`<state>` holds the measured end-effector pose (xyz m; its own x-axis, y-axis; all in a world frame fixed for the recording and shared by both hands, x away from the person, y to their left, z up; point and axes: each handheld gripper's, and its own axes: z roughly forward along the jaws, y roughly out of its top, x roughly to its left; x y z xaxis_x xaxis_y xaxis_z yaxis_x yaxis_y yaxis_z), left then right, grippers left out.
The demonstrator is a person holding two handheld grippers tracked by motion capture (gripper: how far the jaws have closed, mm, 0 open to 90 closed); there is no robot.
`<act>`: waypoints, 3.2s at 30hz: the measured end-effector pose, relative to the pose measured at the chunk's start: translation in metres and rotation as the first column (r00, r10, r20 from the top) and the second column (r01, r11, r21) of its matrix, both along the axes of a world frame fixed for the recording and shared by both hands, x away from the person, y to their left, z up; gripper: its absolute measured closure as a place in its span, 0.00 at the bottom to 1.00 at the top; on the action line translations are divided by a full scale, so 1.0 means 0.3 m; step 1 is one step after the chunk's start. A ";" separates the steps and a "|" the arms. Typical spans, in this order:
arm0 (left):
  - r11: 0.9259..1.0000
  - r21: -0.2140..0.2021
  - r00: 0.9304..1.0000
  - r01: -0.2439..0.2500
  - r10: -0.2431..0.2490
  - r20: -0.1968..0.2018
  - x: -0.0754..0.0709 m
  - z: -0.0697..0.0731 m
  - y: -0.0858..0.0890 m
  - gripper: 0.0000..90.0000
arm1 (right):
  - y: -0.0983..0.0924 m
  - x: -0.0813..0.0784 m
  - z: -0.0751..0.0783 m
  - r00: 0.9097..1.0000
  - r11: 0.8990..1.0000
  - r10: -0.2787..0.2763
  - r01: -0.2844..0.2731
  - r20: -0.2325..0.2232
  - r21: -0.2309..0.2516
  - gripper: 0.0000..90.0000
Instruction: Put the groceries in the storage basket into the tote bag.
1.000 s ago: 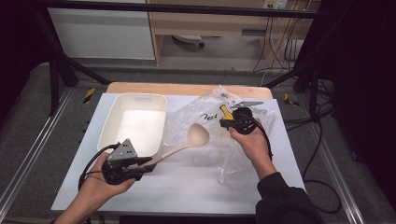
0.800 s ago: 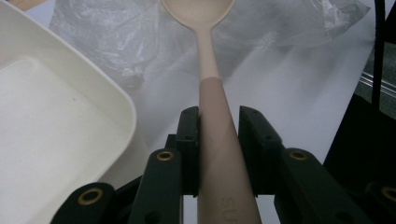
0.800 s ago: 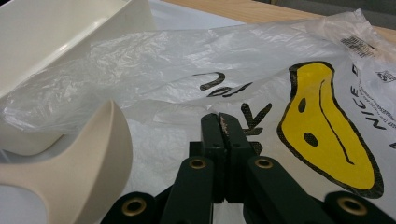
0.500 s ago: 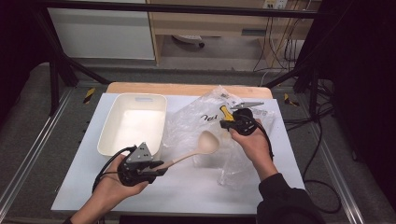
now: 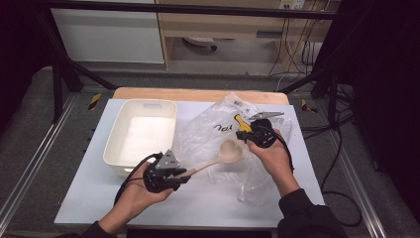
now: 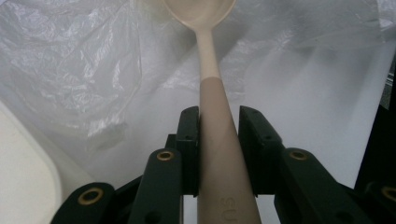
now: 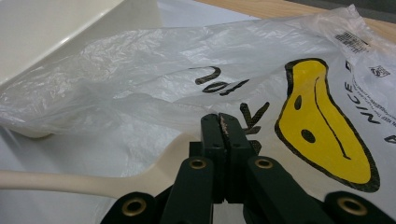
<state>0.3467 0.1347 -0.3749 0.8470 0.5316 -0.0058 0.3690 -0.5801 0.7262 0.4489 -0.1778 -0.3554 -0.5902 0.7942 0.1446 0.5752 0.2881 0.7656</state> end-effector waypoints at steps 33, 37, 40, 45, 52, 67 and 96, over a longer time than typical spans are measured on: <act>1.000 -0.002 1.000 0.000 0.000 0.022 0.145 -0.090 -0.191 0.78 | 0.050 -0.040 -0.029 1.000 0.999 0.029 -0.029 0.012 0.018 1.00; 1.000 -0.005 1.000 0.002 -0.002 0.027 0.157 -0.096 -0.206 0.78 | 0.042 -0.045 -0.015 0.999 0.999 0.007 -0.008 0.038 0.038 1.00; 1.000 -0.013 1.000 0.002 -0.001 0.027 0.166 -0.098 -0.213 0.78 | 0.042 -0.045 -0.010 0.999 0.999 0.018 -0.019 0.038 0.033 1.00; 1.000 -0.016 0.999 0.012 -0.012 0.039 0.178 -0.094 -0.228 0.78 | 0.052 -0.041 -0.016 0.999 0.999 0.036 -0.037 0.036 0.029 1.00; 0.999 -0.039 0.998 0.020 -0.018 0.057 0.199 -0.101 -0.262 0.78 | 0.078 -0.036 -0.028 0.998 0.998 0.051 -0.052 0.031 0.028 1.00; 0.998 -0.057 0.995 0.017 -0.012 0.099 0.244 -0.119 -0.322 0.78 | 0.100 -0.045 -0.044 0.997 0.997 0.070 -0.071 0.025 0.027 1.00; 0.997 -0.075 0.993 0.029 -0.020 0.118 0.271 -0.151 -0.374 0.78 | 0.031 -0.056 -0.030 0.998 0.999 0.042 -0.043 0.051 0.028 1.00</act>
